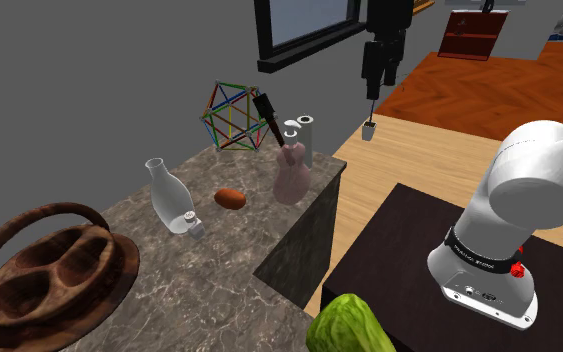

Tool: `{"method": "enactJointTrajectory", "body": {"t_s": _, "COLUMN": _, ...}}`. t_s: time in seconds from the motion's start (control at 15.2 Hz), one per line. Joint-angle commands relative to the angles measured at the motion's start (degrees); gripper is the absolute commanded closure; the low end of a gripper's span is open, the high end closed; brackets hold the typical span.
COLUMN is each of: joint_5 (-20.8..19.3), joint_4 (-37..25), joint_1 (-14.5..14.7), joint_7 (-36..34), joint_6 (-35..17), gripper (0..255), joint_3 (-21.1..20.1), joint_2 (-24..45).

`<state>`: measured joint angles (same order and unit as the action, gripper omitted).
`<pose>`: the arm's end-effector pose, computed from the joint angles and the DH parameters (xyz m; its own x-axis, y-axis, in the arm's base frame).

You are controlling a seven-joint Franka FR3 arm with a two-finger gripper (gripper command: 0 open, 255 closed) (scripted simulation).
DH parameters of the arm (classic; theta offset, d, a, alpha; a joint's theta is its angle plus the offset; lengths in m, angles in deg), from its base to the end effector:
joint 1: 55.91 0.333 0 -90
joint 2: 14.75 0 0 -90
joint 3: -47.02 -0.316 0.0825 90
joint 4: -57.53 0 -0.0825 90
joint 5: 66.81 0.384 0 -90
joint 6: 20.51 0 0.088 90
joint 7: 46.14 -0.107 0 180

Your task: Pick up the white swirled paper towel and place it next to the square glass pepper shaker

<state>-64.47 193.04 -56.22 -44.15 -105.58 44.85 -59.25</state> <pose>0.2990 0.0176 0.5762 0.9930 0.0569 -0.1033 0.0554 -0.9983 -0.0179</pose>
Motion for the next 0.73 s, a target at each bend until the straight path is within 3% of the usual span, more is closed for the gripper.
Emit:
{"method": "enactJointTrajectory", "body": {"t_s": 0.0, "joint_5": 0.00, "joint_4": 0.00, "joint_1": 0.00, "joint_7": 0.00, "joint_6": 0.00, "gripper": 0, "joint_3": 0.00, "joint_2": 0.00}}
{"method": "enactJointTrajectory", "body": {"t_s": 0.66, "joint_5": -1.30, "joint_4": -2.64, "joint_1": -2.92, "joint_7": 0.61, "joint_6": -16.42, "gripper": 0, "joint_3": 2.92, "joint_2": 17.86}}
